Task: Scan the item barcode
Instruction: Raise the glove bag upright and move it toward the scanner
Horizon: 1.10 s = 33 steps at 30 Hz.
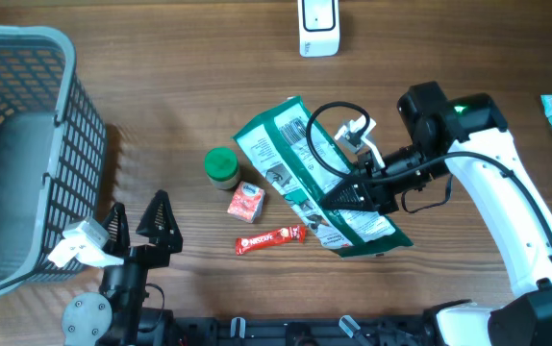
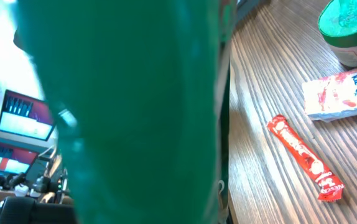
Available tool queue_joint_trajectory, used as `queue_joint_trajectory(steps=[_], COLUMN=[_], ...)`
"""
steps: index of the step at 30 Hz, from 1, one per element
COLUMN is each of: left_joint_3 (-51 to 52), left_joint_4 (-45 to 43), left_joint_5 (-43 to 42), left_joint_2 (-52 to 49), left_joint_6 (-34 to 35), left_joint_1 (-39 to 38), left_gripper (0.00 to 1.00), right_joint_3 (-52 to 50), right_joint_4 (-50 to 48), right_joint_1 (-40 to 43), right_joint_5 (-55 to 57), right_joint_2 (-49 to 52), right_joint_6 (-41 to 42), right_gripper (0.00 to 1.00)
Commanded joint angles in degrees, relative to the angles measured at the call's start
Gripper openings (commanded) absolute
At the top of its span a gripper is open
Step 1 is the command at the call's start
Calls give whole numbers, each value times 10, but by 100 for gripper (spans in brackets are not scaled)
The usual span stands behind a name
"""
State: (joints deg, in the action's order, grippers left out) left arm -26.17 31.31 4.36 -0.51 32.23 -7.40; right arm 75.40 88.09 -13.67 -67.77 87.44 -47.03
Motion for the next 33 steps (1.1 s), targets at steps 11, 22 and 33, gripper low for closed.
queue_joint_trajectory(steps=[11, 22, 33], left_joint_3=[3, 3, 3], left_joint_4=[-1, -1, -1], left_joint_5=[-7, -7, -7], left_joint_2=[2, 2, 2], left_joint_6=[-4, -4, -4], left_joint_1=[-3, -3, -3], left_gripper=[100, 100, 100], right_joint_3=[-1, -1, -1], right_joint_4=[28, 15, -5], right_joint_1=[2, 2, 2], right_joint_5=[-108, -101, -92], right_joint_2=[1, 1, 1], right_joint_6=[130, 127, 126], right_gripper=[4, 4, 4])
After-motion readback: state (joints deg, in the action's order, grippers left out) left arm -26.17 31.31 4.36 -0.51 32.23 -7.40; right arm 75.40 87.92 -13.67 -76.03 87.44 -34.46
